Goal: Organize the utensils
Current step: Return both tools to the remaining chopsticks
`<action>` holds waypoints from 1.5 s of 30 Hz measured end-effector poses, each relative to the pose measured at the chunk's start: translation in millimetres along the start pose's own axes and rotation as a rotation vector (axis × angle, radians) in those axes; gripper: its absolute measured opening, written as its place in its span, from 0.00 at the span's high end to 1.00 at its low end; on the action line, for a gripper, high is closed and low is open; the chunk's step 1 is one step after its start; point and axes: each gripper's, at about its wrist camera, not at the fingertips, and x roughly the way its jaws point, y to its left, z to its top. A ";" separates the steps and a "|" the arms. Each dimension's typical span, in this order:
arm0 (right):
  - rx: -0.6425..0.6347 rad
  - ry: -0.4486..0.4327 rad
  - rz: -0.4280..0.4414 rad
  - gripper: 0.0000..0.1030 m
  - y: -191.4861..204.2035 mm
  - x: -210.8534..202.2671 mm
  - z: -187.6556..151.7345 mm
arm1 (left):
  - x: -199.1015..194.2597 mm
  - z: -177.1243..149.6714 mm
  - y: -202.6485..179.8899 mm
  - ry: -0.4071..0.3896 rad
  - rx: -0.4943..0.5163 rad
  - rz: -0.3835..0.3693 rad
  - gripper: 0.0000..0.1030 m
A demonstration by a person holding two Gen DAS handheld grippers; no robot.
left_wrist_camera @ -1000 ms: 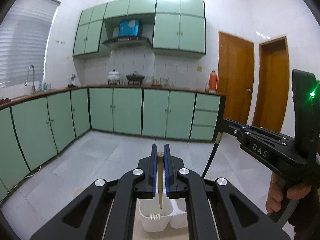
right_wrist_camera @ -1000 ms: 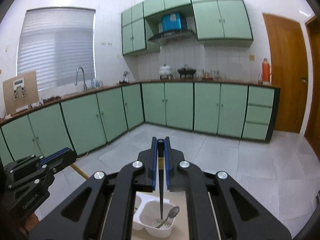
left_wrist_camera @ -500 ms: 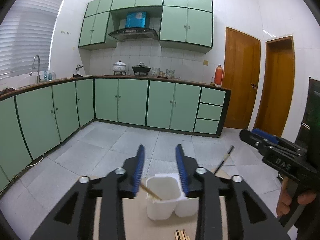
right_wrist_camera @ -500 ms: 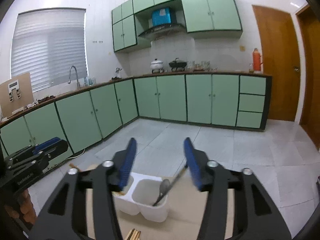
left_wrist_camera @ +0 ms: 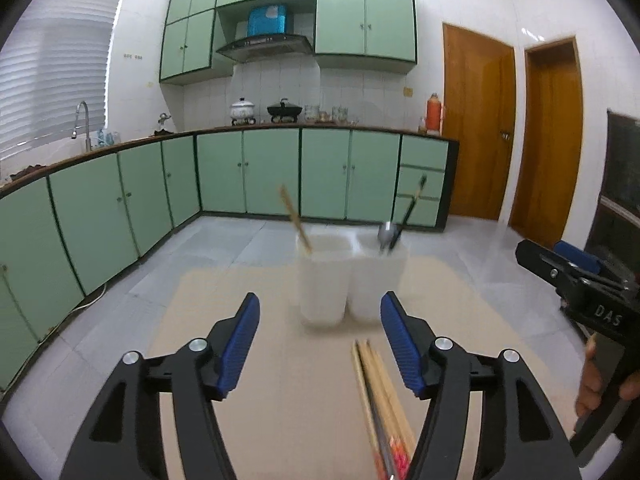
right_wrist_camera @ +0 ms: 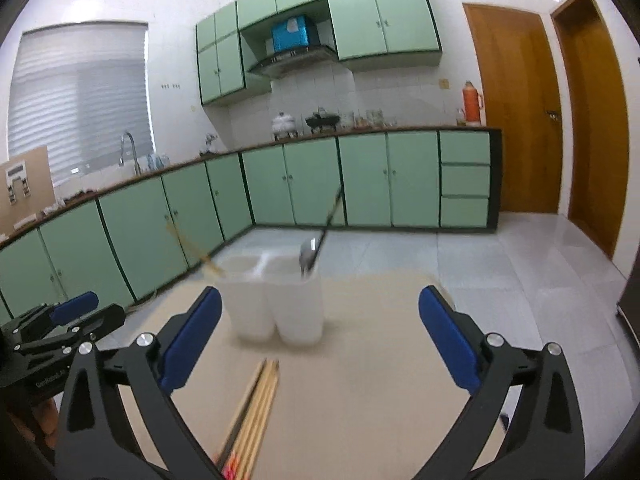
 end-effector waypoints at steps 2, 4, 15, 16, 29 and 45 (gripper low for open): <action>-0.010 0.032 -0.007 0.07 5.5 -8.0 -23.5 | -3.1 -21.1 -1.2 0.026 -0.013 -0.006 0.39; -0.016 0.056 -0.023 0.07 11.0 -15.8 -46.4 | -7.0 -42.2 -1.6 0.038 -0.025 0.003 0.39; -0.047 0.165 -0.052 0.07 35.0 -35.3 -126.4 | -20.7 -115.8 -7.1 0.140 0.016 0.014 0.39; -0.045 0.177 -0.047 0.07 37.1 -36.9 -132.9 | -22.5 -119.7 -7.4 0.146 0.017 0.015 0.39; -0.114 0.284 -0.003 0.31 65.9 -36.9 -165.4 | -29.9 -135.5 -5.2 0.172 -0.008 0.044 0.39; -0.179 0.356 0.074 0.93 81.4 -29.6 -179.9 | -28.2 -136.5 -1.7 0.200 -0.042 0.035 0.39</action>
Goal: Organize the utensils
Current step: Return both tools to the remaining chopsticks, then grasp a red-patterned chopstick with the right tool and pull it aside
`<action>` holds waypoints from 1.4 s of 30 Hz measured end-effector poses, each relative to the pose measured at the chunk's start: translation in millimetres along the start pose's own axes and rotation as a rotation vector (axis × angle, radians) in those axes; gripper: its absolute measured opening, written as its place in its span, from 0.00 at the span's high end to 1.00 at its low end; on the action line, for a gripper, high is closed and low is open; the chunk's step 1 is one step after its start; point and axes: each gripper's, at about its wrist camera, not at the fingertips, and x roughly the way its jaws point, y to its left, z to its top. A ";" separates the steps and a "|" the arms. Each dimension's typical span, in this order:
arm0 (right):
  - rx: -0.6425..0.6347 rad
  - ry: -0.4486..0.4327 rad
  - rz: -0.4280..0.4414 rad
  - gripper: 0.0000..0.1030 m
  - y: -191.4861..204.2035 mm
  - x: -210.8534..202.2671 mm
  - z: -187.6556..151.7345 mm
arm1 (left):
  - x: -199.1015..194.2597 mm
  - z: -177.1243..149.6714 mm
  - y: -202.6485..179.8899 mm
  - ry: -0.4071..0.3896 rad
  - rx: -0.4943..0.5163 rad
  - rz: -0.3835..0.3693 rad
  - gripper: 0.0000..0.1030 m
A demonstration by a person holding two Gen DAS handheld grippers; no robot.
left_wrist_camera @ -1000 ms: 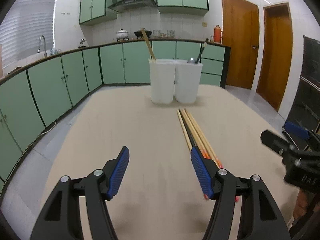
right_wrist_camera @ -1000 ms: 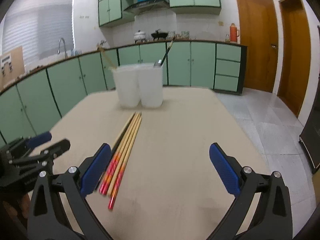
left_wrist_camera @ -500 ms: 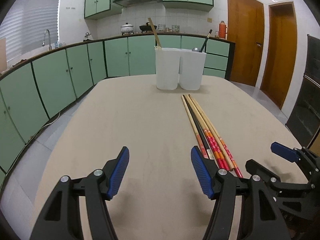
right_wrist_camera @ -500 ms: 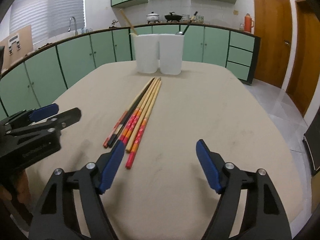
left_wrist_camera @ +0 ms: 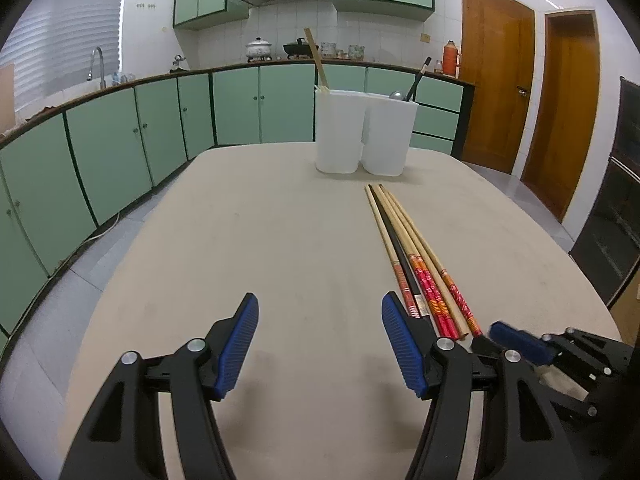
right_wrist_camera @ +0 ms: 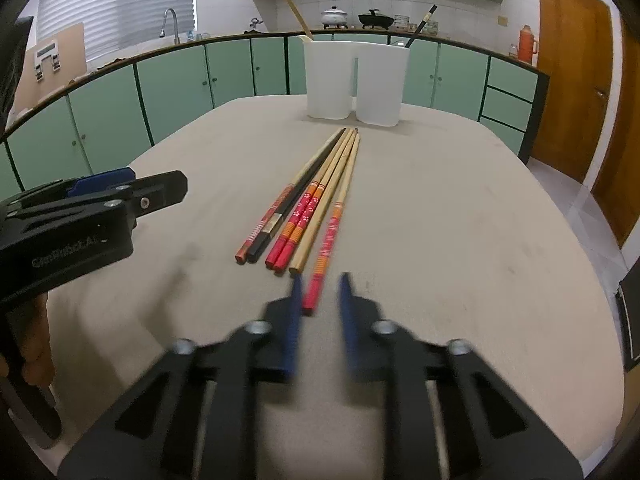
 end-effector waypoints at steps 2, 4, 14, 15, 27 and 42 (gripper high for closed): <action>-0.001 0.000 0.004 0.93 -0.8 0.0 -0.4 | 1.0 0.0 -2.4 0.006 0.001 -0.009 0.39; 0.002 -0.001 0.006 0.93 -1.5 -0.3 -0.6 | 1.3 -0.5 -4.7 0.008 0.005 -0.014 0.39; 0.040 -0.008 -0.022 0.95 -18.1 -0.5 0.7 | 6.2 -4.4 -21.6 0.035 0.030 -0.058 0.39; 0.059 -0.008 -0.032 0.95 -24.4 -0.1 1.4 | 6.7 -5.0 -23.2 0.038 0.032 -0.061 0.39; 0.130 -0.008 -0.042 0.95 -53.3 2.1 0.0 | 26.0 -12.3 -31.4 0.124 0.035 -0.063 0.43; 0.120 -0.025 -0.040 0.92 -51.2 3.0 -2.4 | 30.2 -9.9 -36.2 0.129 0.051 -0.042 0.68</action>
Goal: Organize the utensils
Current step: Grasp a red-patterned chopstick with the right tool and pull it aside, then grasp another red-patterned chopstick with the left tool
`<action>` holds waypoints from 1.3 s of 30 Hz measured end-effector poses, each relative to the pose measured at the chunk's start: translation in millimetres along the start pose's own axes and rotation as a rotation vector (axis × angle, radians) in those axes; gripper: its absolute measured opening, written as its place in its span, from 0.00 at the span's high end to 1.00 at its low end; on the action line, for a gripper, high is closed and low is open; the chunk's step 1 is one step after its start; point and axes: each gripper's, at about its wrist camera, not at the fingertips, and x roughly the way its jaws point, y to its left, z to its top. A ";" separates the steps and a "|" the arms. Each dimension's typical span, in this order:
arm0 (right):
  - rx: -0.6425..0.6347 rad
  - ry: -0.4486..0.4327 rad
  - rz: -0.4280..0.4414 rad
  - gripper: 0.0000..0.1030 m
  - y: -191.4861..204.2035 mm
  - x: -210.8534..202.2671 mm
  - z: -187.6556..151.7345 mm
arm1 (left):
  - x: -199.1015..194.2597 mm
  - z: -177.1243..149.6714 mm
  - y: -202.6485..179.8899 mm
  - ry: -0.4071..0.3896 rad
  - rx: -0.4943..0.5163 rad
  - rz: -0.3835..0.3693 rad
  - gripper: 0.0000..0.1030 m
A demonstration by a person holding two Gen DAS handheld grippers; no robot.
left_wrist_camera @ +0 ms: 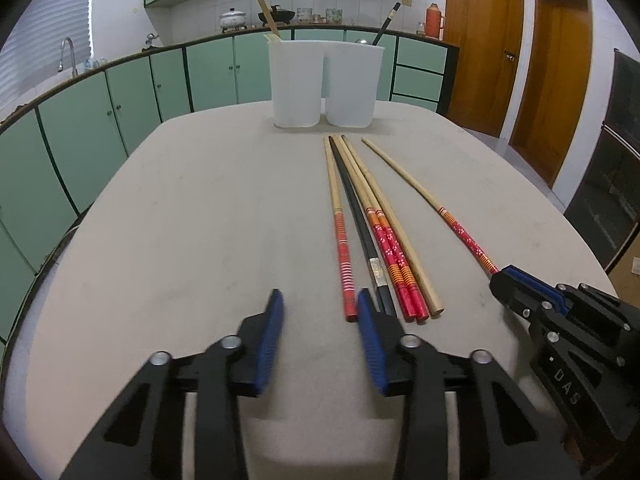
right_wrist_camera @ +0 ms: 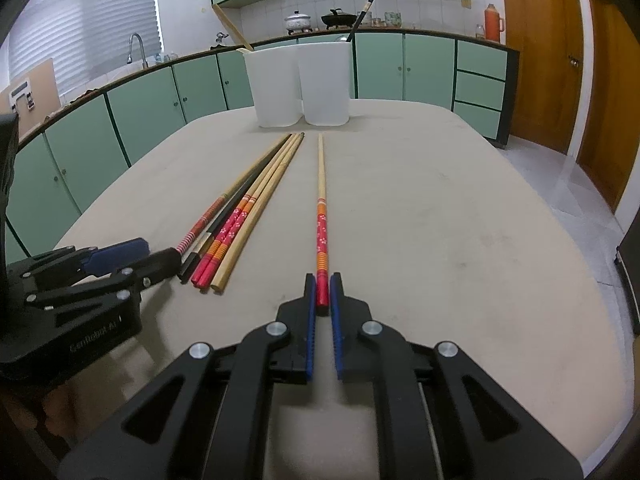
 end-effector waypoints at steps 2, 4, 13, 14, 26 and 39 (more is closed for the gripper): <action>-0.018 -0.010 -0.010 0.92 2.1 0.6 -1.2 | 0.8 0.5 -1.5 -0.003 0.000 -0.004 0.77; -0.020 -0.013 -0.010 0.94 2.5 0.6 -1.1 | 2.0 1.7 -3.6 -0.007 0.004 -0.014 0.91; 0.003 -0.022 0.027 0.95 0.6 -6.5 8.9 | -3.2 8.1 -5.6 -0.031 -0.011 -0.027 0.95; 0.003 -0.026 0.031 0.95 1.2 -8.4 10.7 | -6.6 9.6 -6.0 -0.042 -0.008 -0.025 0.95; 0.004 -0.108 0.063 0.95 -0.3 -45.4 49.8 | -59.1 47.5 -2.3 -0.202 -0.007 -0.011 0.95; 0.001 -0.253 0.121 0.95 -21.5 -87.0 131.3 | -98.8 112.9 6.1 -0.364 -0.014 -0.049 0.95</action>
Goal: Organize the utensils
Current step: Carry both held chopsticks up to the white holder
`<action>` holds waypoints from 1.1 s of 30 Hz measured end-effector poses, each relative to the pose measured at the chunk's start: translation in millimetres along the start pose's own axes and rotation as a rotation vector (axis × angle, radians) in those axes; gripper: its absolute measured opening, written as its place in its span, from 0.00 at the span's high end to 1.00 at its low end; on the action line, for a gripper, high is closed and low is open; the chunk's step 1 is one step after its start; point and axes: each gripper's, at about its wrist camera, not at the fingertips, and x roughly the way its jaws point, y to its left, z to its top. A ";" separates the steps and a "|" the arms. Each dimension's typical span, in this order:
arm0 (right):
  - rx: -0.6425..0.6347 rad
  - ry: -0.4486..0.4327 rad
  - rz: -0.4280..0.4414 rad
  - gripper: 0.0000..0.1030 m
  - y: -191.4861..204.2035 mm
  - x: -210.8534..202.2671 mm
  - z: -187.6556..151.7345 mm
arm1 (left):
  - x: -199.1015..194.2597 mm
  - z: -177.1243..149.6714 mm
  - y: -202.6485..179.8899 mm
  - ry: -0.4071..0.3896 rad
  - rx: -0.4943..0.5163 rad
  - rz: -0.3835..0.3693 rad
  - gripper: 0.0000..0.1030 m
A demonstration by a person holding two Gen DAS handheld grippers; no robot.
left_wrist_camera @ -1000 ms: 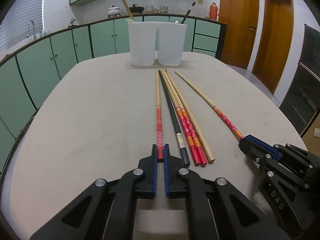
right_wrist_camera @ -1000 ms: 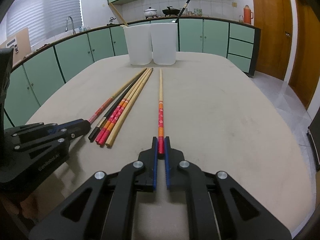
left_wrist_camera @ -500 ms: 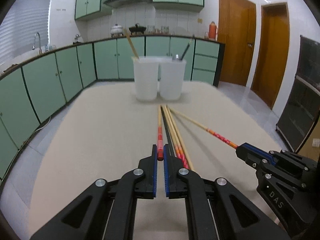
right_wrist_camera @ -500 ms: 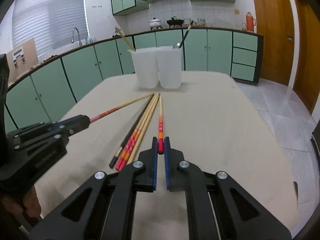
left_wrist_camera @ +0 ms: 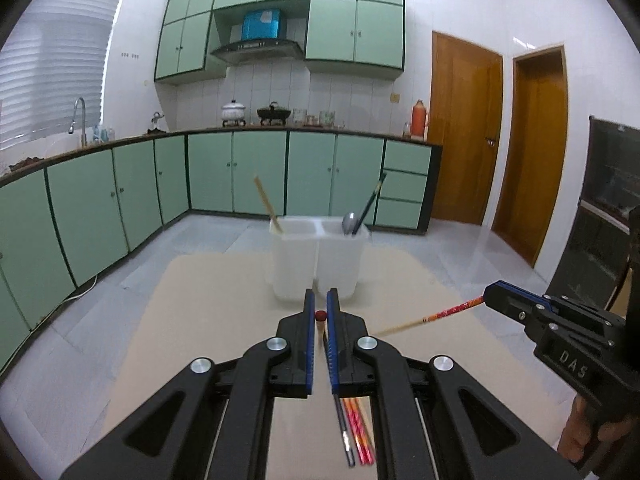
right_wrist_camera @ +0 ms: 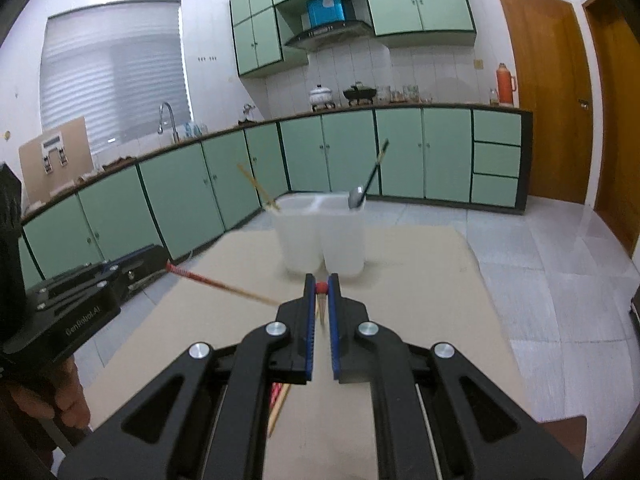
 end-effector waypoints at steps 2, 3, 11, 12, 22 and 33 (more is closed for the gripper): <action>-0.003 -0.013 0.013 0.95 -2.4 0.7 16.2 | 1.1 9.6 1.2 -0.018 0.004 0.000 0.95; -0.002 -0.018 0.021 0.95 -3.6 1.4 23.2 | 1.1 15.1 1.8 -0.028 0.005 -0.002 0.95; -0.027 -0.033 0.070 0.95 -7.6 7.1 81.3 | -8.2 58.1 5.4 -0.101 0.008 -0.050 0.95; -0.032 -0.038 0.076 0.95 -8.1 7.6 88.3 | -9.9 63.9 5.6 -0.115 0.014 -0.053 0.95; -0.062 -0.113 0.102 0.95 -10.1 20.3 155.6 | -0.9 116.7 12.9 -0.225 0.030 -0.058 0.95; -0.080 -0.152 0.080 0.95 -20.9 83.0 220.8 | 56.6 188.9 13.6 -0.333 0.058 -0.054 0.95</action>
